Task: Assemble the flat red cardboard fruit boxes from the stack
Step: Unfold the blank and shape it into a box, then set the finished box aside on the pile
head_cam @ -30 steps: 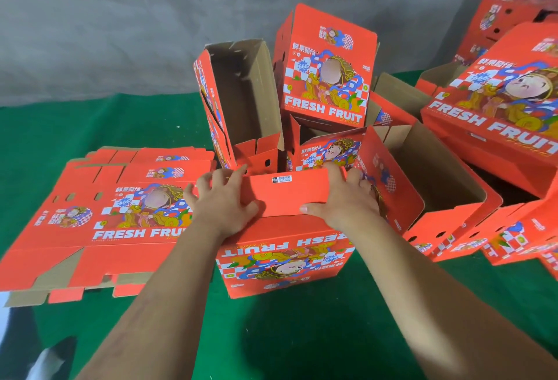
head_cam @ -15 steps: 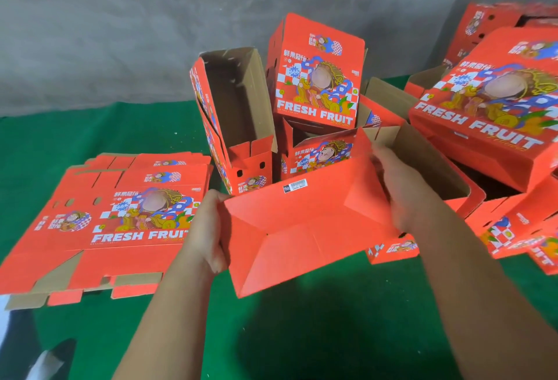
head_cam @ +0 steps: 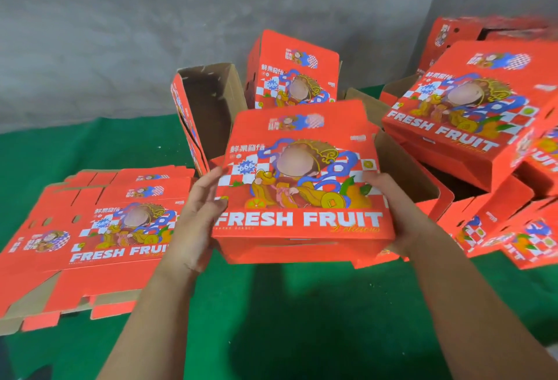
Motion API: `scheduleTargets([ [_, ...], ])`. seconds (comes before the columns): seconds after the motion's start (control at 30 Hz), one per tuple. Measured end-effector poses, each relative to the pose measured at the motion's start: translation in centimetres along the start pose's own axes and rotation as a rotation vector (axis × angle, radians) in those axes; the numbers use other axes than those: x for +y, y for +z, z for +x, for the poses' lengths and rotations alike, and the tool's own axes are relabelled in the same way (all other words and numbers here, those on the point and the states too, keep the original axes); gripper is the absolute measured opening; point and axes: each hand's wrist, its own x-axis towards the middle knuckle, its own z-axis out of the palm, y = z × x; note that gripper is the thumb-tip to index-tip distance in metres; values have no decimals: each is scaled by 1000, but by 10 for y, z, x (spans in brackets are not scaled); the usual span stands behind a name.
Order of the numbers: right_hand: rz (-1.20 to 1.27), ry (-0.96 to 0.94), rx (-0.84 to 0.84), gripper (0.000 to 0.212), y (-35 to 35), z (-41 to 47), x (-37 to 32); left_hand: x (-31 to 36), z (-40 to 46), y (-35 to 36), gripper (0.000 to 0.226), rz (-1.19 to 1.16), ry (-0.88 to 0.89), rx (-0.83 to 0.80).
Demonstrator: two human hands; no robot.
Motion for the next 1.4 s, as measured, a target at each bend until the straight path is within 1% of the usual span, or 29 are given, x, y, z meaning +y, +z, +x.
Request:
scheduleTargets([
  [0.03,17,-136,52,53,-2,2,0,-3,2,3,52,47,28,15],
  [0.07,17,-297,101,64,-3,3,-2,-6,5,7,50,94,43,40],
  [0.17,-52,-725,203,98,-5,6,-16,-13,12,23,48,243,0,107],
  [0.23,-190,-936,341,110,-12,13,-26,-25,11,29,41,320,-79,135],
  [0.3,-443,-1069,563,121,-23,27,-33,-36,7,34,30,316,-150,140],
  [0.33,-580,-1060,696,129,-28,35,-34,-39,6,37,25,316,-162,135],
  [0.37,-679,-993,803,135,-30,42,-34,-41,5,40,22,319,-163,124],
  [0.43,-733,-824,914,138,-30,52,-32,-43,8,49,22,335,-162,90],
  [0.5,-675,-765,933,136,-31,61,-34,-41,11,58,23,350,-161,63],
  [0.57,-664,-763,932,135,-33,66,-42,-38,15,68,21,371,-145,33],
  [0.67,-758,-795,949,134,-38,69,-49,-33,20,80,21,385,-125,-14],
  [0.73,-793,-784,941,134,-40,69,-51,-30,23,84,21,387,-114,-22],
  [0.8,-813,-764,933,128,-45,71,-52,-30,25,85,21,381,-120,-25],
  [0.87,-808,-688,924,123,-46,74,-48,-31,25,84,22,374,-133,-31],
  [0.97,-644,-470,966,123,-31,74,-30,-33,25,86,24,356,-155,-44],
  [1.0,-600,-445,991,123,-22,74,-22,-34,25,88,24,345,-164,-45],
  [1.03,-590,-458,1020,122,-11,72,-12,-35,25,91,25,335,-174,-44],
  [1.1,-620,-572,1063,115,15,68,10,-38,24,96,23,320,-186,-33],
  [1.17,-654,-699,1019,107,43,63,32,-40,23,99,21,297,-191,-13],
  [1.23,-699,-796,972,106,60,59,45,-40,23,98,20,273,-187,5],
  [1.3,-701,-846,988,112,58,55,34,-38,24,95,21,266,-188,10],
  [1.4,-564,-862,1049,131,28,58,-11,-34,28,86,22,271,-181,12],
])
